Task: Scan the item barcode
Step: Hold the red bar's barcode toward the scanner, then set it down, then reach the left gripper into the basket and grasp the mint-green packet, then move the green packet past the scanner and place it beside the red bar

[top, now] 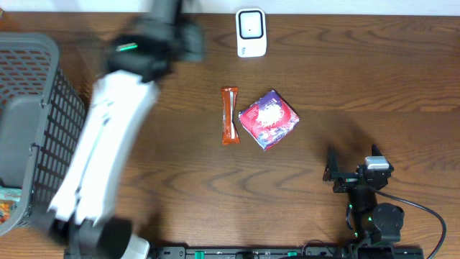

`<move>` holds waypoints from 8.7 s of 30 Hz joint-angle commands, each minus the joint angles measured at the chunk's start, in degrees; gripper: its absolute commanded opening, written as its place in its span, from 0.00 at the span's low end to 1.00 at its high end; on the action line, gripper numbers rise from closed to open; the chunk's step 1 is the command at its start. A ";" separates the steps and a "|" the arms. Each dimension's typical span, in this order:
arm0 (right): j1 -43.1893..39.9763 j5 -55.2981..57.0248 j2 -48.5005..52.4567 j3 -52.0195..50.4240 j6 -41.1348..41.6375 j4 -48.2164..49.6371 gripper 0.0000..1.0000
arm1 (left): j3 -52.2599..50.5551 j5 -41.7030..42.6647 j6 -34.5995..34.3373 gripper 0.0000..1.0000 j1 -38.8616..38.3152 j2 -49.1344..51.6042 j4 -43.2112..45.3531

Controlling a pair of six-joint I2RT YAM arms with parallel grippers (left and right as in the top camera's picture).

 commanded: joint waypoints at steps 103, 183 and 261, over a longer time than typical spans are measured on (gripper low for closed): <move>0.37 0.31 -0.33 -0.07 0.61 -0.26 0.99 | -26.56 -8.28 -19.80 0.56 67.08 2.29 -2.84; 0.37 0.31 -0.31 -0.07 0.61 -0.26 0.99 | -20.65 28.04 -16.81 0.07 9.27 -13.16 10.64; 0.37 0.31 -0.31 -0.07 0.61 -0.26 0.99 | -17.81 -3.67 -22.58 0.98 44.59 -14.16 -3.26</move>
